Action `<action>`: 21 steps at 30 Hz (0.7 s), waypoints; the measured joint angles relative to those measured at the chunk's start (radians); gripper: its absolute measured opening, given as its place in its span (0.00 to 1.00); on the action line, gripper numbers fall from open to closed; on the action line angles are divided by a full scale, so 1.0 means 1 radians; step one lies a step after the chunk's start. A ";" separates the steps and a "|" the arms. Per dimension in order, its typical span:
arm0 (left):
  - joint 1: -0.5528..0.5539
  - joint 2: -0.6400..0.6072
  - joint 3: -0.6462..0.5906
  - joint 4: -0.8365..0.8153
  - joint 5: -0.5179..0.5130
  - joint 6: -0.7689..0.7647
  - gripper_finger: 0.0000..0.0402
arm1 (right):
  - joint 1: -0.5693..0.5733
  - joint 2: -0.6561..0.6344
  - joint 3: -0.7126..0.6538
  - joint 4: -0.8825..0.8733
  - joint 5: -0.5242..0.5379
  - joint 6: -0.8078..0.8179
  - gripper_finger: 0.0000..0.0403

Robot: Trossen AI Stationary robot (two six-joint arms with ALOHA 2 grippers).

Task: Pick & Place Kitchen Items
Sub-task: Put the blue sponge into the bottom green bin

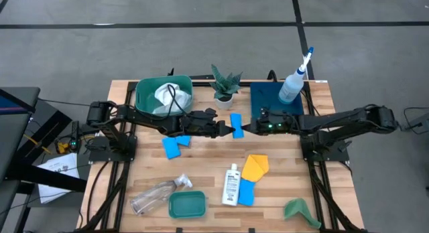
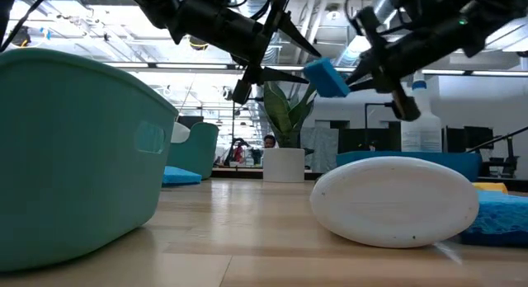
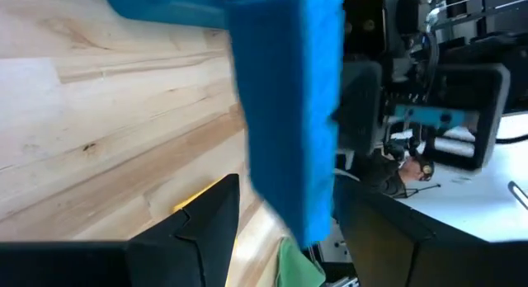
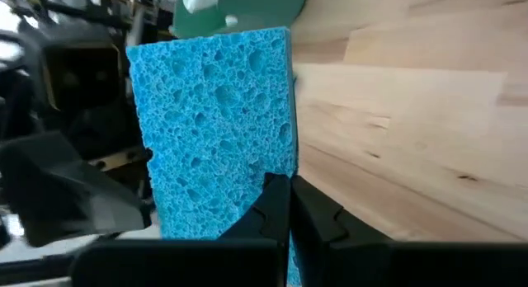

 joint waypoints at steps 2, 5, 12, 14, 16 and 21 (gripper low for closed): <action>0.000 0.000 0.000 0.000 -0.003 0.000 0.49 | 0.000 0.048 0.034 0.000 -0.025 -0.018 0.00; 0.000 0.000 0.000 -0.002 -0.004 0.000 0.49 | 0.000 0.100 0.074 0.004 -0.065 -0.042 0.00; -0.001 -0.007 0.000 -0.045 -0.003 0.000 0.47 | -0.001 0.140 0.098 -0.009 -0.094 -0.053 0.00; -0.004 -0.007 0.000 -0.054 -0.003 0.000 0.45 | -0.001 0.140 0.098 -0.013 -0.094 -0.055 0.00; -0.006 -0.007 0.000 -0.080 0.000 0.000 0.42 | -0.001 0.140 0.098 -0.021 -0.094 -0.056 0.00; -0.006 -0.007 0.000 -0.110 0.023 0.000 0.27 | 0.000 0.140 0.098 -0.021 -0.094 -0.060 0.00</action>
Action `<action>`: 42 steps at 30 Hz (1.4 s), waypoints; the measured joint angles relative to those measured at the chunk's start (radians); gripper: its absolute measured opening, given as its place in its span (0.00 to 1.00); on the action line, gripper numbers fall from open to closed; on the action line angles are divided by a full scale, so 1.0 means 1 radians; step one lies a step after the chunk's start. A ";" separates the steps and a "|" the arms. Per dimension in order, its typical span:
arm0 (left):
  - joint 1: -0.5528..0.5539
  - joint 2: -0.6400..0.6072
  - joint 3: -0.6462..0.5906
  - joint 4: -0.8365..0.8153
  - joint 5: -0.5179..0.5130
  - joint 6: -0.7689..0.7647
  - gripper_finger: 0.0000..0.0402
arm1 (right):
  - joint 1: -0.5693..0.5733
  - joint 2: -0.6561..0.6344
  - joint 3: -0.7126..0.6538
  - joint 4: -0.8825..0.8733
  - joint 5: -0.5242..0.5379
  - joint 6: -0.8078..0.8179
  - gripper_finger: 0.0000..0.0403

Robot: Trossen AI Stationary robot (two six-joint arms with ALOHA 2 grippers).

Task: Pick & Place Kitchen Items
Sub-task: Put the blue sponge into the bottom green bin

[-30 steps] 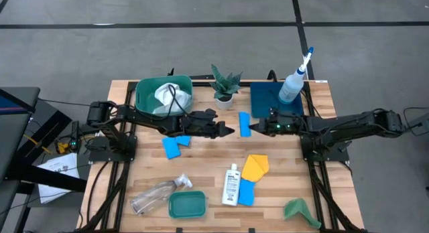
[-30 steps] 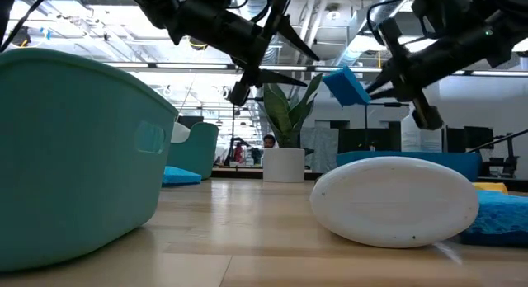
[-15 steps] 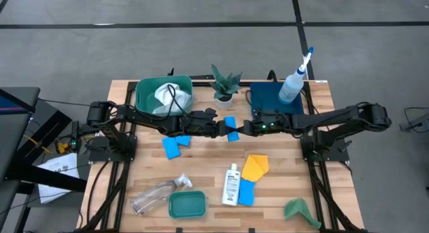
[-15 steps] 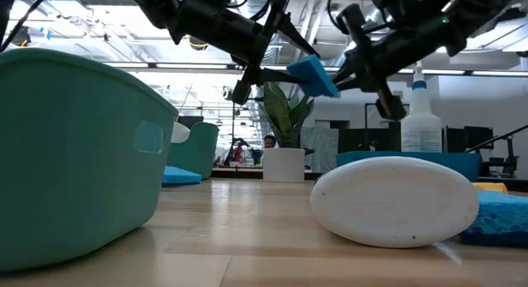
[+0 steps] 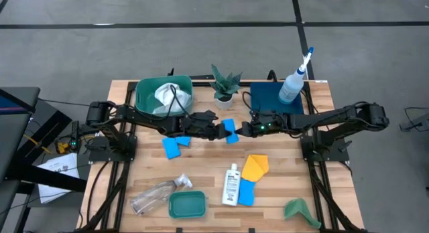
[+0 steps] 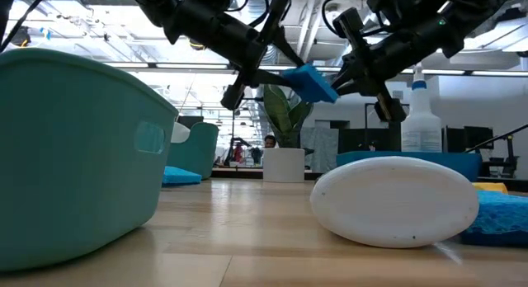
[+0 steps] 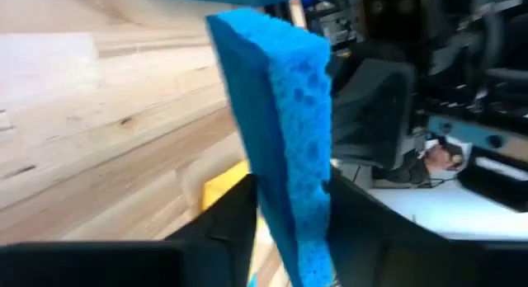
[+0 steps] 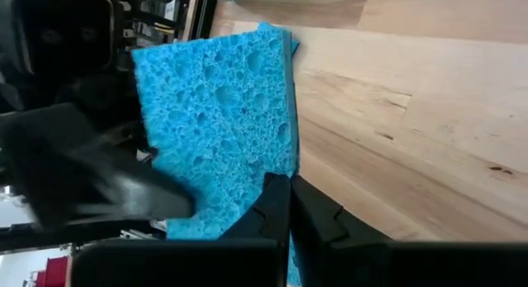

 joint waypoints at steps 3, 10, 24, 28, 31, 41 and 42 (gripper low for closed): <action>0.000 -0.002 0.000 -0.015 0.013 0.029 0.13 | 0.000 0.000 0.000 0.002 -0.007 -0.010 0.00; 0.004 -0.051 0.000 -0.102 0.061 0.141 0.03 | 0.001 0.000 -0.001 0.057 -0.057 -0.057 0.00; 0.019 -0.260 0.000 -0.476 0.571 0.534 0.02 | -0.021 0.000 -0.001 0.081 -0.125 -0.122 0.32; -0.022 -0.276 0.000 -0.500 0.704 0.606 0.02 | -0.021 0.000 -0.001 0.081 -0.138 -0.132 0.41; -0.070 -0.275 0.000 -0.502 0.797 0.656 0.02 | -0.021 0.000 -0.001 0.080 -0.141 -0.134 0.45; -0.268 -0.241 0.000 -0.522 0.991 0.764 0.02 | -0.021 0.000 -0.001 0.080 -0.140 -0.134 0.47; -0.287 -0.225 0.000 -0.523 1.019 0.758 0.02 | -0.021 0.000 -0.001 0.080 -0.140 -0.134 0.47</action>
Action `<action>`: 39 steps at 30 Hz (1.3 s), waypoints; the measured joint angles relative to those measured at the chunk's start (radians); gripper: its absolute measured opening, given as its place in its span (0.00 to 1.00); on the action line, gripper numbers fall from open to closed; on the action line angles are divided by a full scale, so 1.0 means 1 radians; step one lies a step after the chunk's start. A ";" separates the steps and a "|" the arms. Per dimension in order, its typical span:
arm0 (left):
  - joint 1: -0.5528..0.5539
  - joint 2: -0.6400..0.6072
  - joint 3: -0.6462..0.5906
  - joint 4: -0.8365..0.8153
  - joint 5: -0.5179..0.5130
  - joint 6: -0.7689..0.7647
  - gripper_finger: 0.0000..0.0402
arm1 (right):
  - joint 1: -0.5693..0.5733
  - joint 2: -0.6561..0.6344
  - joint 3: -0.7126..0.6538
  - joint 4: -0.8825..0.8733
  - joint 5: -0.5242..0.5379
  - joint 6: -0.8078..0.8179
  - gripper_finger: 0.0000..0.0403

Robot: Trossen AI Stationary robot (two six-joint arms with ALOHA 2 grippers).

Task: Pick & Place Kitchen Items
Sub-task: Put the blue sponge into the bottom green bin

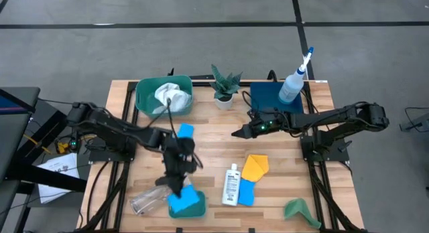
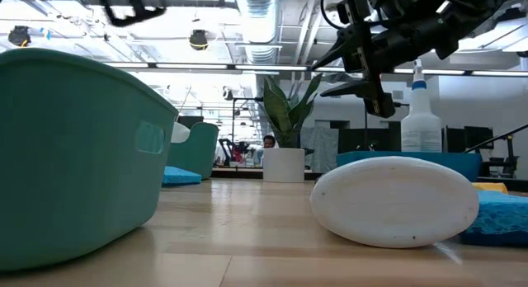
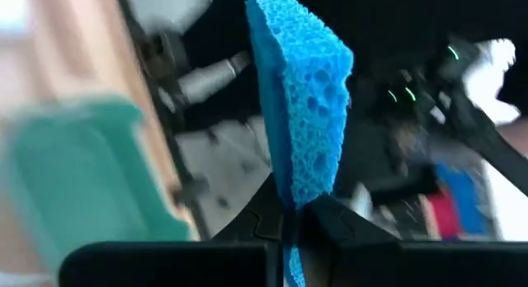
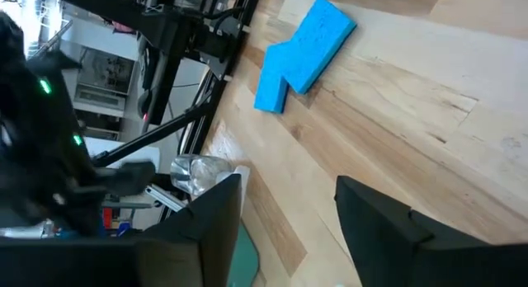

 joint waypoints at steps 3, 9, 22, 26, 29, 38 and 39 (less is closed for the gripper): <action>-0.049 0.055 0.000 -0.006 0.066 -0.031 0.02 | 0.000 0.000 0.000 0.000 0.003 0.001 0.46; -0.080 0.140 0.000 -0.005 0.088 -0.085 0.01 | 0.001 0.000 0.000 0.000 0.006 0.017 0.45; -0.061 0.313 0.145 -0.114 0.150 0.022 0.01 | 0.001 0.000 0.000 0.003 0.007 0.030 0.45; -0.025 0.366 0.201 -0.224 0.150 0.118 0.01 | 0.001 0.000 0.000 0.004 0.007 0.030 0.45; 0.009 0.398 0.231 -0.311 0.149 0.193 0.01 | 0.001 0.000 0.000 0.002 0.006 0.027 0.45; 0.027 0.436 0.269 -0.370 0.140 0.313 0.01 | 0.000 0.000 0.000 -0.001 0.006 0.005 0.45; 0.026 0.443 0.269 -0.377 0.140 0.315 0.01 | 0.000 0.000 0.000 -0.002 0.006 0.003 0.45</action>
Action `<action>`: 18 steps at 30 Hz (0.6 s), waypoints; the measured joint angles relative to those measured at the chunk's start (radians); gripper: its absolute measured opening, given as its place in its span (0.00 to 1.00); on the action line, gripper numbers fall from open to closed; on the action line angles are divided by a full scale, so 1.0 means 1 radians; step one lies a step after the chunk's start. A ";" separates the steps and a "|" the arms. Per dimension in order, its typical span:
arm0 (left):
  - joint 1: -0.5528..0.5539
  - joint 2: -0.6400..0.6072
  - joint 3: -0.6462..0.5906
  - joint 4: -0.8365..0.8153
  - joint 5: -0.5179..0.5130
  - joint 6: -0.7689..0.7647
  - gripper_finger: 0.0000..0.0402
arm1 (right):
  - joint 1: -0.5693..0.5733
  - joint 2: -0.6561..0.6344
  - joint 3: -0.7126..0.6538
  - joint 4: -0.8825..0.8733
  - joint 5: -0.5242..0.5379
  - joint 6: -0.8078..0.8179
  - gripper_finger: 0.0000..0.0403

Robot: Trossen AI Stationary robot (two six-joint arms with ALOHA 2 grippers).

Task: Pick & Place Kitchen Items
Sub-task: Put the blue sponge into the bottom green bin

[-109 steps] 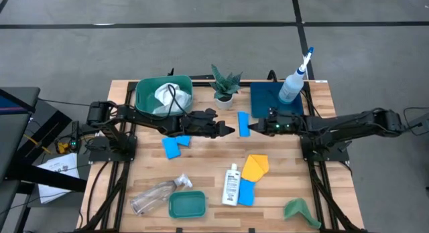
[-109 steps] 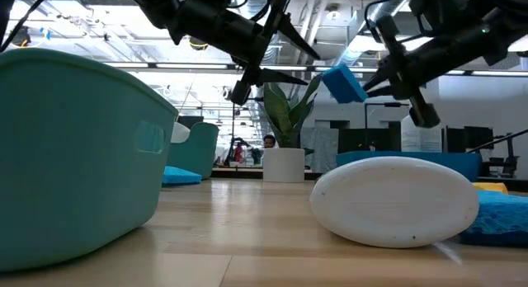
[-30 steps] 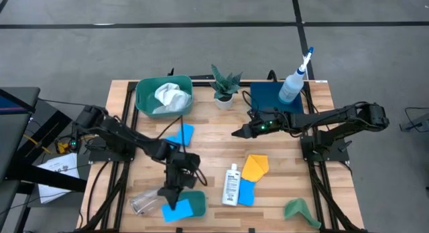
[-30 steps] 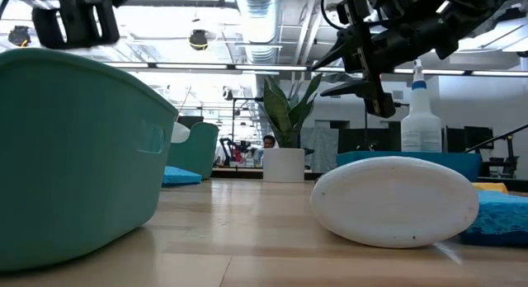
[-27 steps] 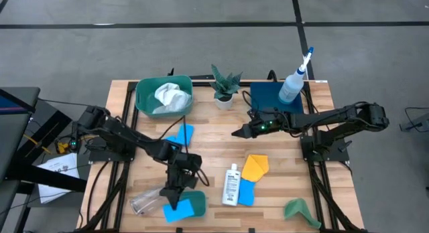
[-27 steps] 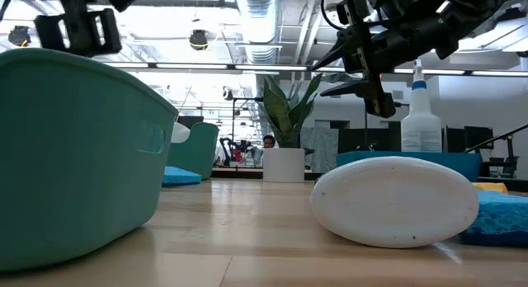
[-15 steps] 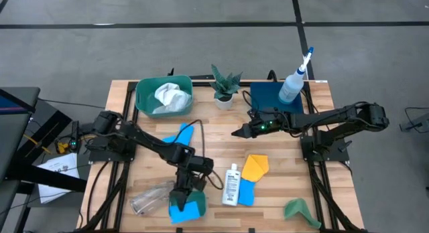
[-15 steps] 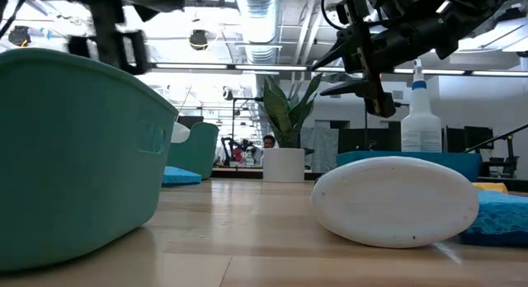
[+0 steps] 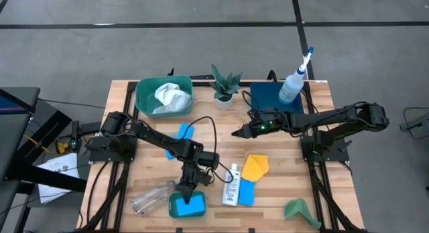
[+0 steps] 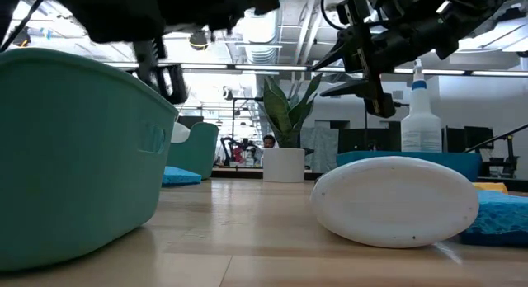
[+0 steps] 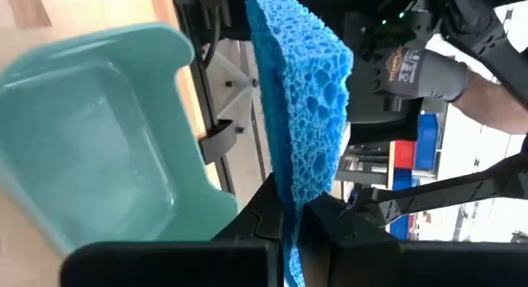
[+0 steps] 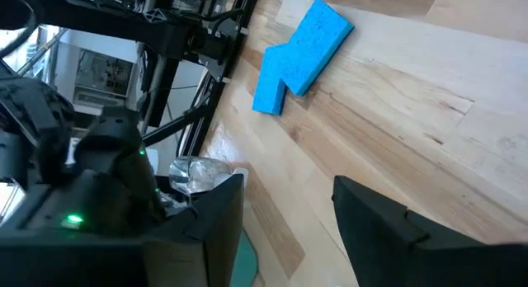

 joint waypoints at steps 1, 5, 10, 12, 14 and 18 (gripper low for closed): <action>-0.003 0.007 -0.001 -0.007 0.000 -0.001 0.01 | 0.000 0.000 0.000 0.000 0.000 0.000 0.45; -0.010 0.022 -0.001 -0.009 0.002 0.008 0.01 | 0.000 0.000 0.000 -0.001 0.002 -0.003 0.45; -0.012 0.027 -0.001 -0.015 0.004 0.028 0.01 | 0.000 0.000 0.000 -0.001 0.007 -0.003 0.45; -0.014 0.027 -0.001 -0.016 0.004 0.028 0.01 | 0.001 0.000 0.000 -0.001 0.007 -0.002 0.45; -0.017 0.027 -0.001 -0.017 0.004 0.028 0.01 | 0.001 0.000 0.000 -0.001 0.008 -0.002 0.45; -0.025 0.027 -0.002 -0.020 -0.001 0.028 0.01 | 0.002 0.000 0.000 -0.001 0.020 -0.002 0.45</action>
